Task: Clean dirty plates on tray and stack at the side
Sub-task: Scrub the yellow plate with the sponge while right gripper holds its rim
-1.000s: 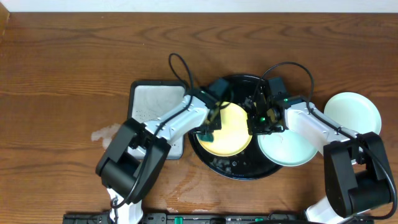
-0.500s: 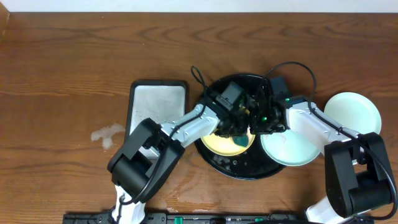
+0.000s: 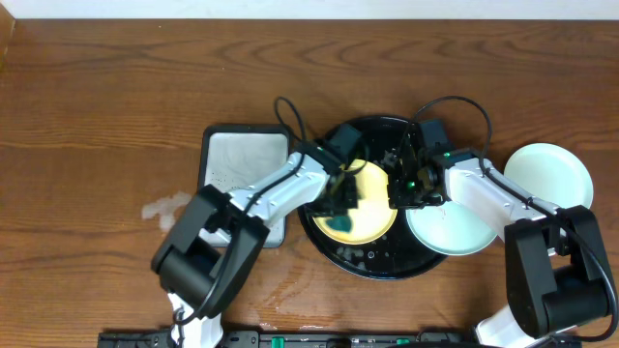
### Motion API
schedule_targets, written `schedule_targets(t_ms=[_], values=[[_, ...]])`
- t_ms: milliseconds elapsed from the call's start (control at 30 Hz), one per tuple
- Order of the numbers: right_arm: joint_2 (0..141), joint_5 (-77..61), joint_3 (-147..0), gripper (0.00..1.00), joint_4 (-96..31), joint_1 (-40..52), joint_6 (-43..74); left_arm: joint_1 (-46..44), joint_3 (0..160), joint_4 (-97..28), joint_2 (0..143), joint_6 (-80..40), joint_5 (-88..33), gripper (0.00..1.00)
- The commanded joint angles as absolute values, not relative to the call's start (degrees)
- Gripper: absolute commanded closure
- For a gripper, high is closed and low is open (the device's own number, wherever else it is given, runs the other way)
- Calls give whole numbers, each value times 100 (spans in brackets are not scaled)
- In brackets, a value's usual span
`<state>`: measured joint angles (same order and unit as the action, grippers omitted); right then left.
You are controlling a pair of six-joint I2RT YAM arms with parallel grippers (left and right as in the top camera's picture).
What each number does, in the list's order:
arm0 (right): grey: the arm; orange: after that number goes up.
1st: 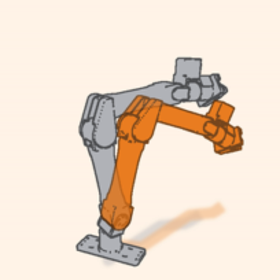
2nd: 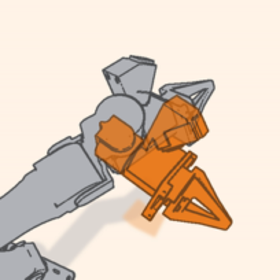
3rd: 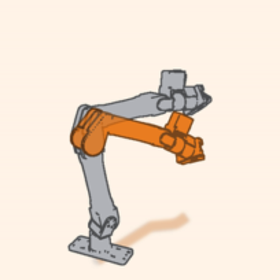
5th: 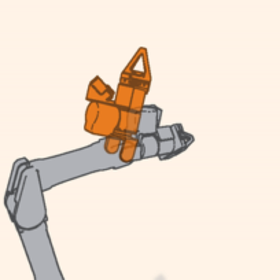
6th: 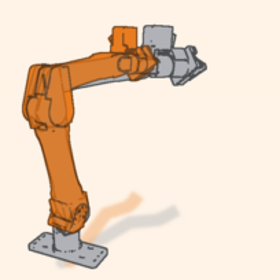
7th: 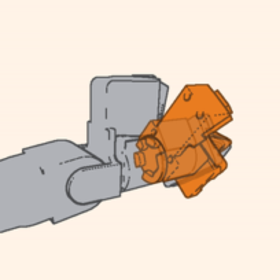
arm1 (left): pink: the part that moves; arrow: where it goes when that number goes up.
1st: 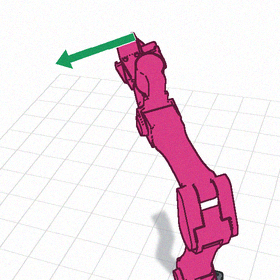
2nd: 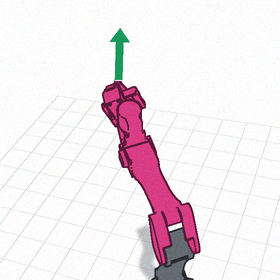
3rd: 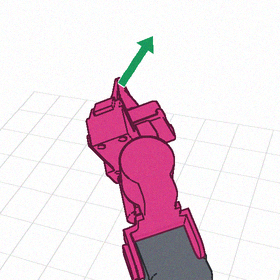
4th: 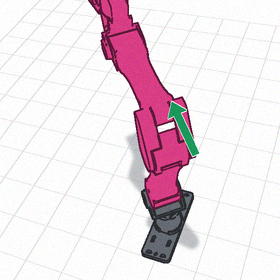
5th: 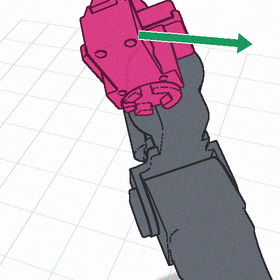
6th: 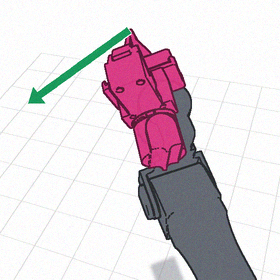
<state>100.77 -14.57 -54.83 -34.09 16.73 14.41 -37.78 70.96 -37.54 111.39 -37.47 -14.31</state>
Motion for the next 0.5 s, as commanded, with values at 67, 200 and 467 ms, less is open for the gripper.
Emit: schedule_targets(t_ms=[67, 200, 467], values=[[10171, -1225, -5428, 99, -3474, 1702, 1328, -3586, 6862, -3852, 10875, -3426, 1264, 93], [10171, -1227, -5428, 99, -3474, 1702, 1328, -3597, 6963, -3817, 10744, -3317, 1463, 93], [10171, -1225, -5428, 99, -3516, 1702, 1328, -3577, 7240, -3894, 10226, -3317, 327, 93]])
